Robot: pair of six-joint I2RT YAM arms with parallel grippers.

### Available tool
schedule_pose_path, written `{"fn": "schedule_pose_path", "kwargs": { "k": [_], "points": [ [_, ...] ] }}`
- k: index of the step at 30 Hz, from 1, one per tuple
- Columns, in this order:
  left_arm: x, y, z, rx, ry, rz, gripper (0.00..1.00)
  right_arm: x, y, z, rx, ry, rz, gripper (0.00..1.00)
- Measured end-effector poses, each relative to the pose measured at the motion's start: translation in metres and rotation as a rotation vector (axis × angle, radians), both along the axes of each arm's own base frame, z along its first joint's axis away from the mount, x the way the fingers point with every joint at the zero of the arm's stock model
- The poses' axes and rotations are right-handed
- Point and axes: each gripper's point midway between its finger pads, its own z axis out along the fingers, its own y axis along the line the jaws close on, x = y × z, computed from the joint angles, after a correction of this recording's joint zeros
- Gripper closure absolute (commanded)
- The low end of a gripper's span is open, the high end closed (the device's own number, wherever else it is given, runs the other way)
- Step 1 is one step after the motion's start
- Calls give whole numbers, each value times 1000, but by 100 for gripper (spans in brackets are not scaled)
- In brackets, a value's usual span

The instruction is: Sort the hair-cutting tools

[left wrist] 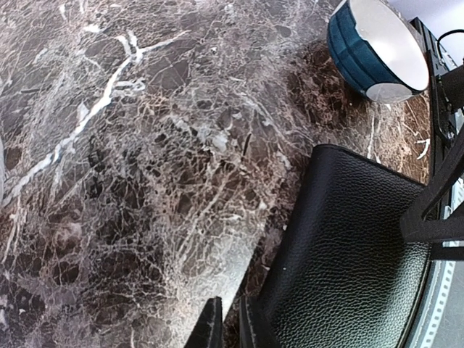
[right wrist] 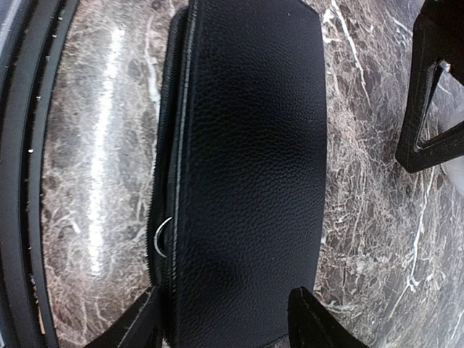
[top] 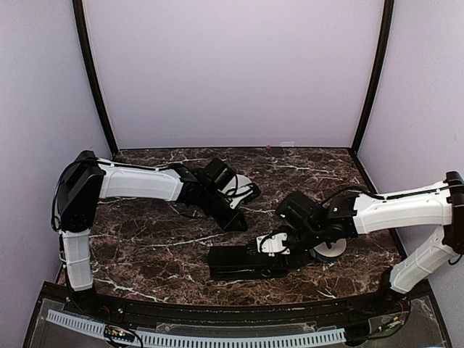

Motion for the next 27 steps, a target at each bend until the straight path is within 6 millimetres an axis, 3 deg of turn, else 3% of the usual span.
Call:
{"fn": "schedule_pose_path", "kwargs": {
  "k": [18,27],
  "points": [
    [0,3,-6,24,8,10,93,-3,9,-30,-74,-13,-15,38],
    [-1,3,-12,32,19,8,94,9,12,-40,-115,-47,-65,39]
  ]
}}
